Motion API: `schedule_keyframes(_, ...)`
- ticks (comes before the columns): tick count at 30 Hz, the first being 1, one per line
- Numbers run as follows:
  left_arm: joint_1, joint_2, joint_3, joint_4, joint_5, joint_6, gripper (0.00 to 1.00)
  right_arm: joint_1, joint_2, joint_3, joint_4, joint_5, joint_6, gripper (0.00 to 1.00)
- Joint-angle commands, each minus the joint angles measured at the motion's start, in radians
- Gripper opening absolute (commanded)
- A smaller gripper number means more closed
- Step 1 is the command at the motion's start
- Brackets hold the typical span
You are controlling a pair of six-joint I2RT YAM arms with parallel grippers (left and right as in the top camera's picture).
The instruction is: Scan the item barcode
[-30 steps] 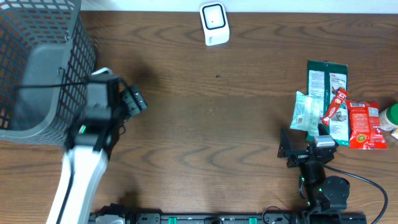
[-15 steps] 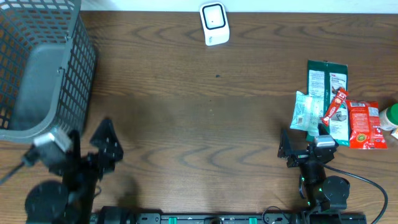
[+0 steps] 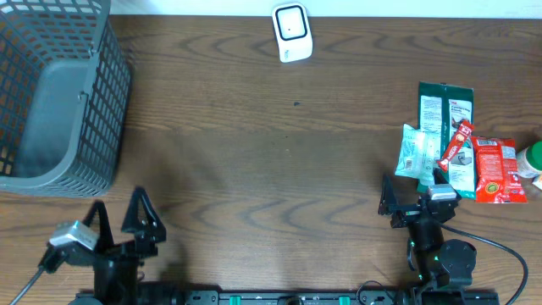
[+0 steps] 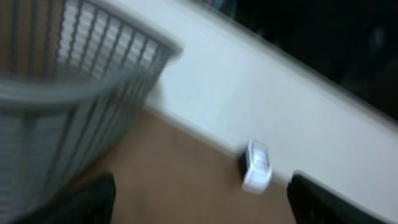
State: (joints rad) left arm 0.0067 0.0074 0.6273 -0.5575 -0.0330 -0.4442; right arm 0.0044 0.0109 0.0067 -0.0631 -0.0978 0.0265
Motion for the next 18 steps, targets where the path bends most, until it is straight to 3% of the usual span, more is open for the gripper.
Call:
schedule_keyframes(1,0.006,-0.005,-0.107,0.269,-0.008,0.001,0.89,-0.01,-0.005,-0.001,-0.005,0.002,0.002,0.99)
schedule_keyframes(6,0.006,-0.005,-0.317,0.769,-0.001,-0.011,0.89,-0.01,-0.005,-0.001,-0.005,0.002,0.002,0.99)
schedule_keyframes(8,0.006,-0.005,-0.383,0.873,-0.001,-0.029,0.89,-0.01,-0.005,-0.001,-0.005,0.002,0.002,0.99)
schedule_keyframes(18,0.006,-0.005,-0.623,0.939,-0.001,-0.051,0.89,-0.01,-0.005,-0.001,-0.004,0.002,0.002,0.99)
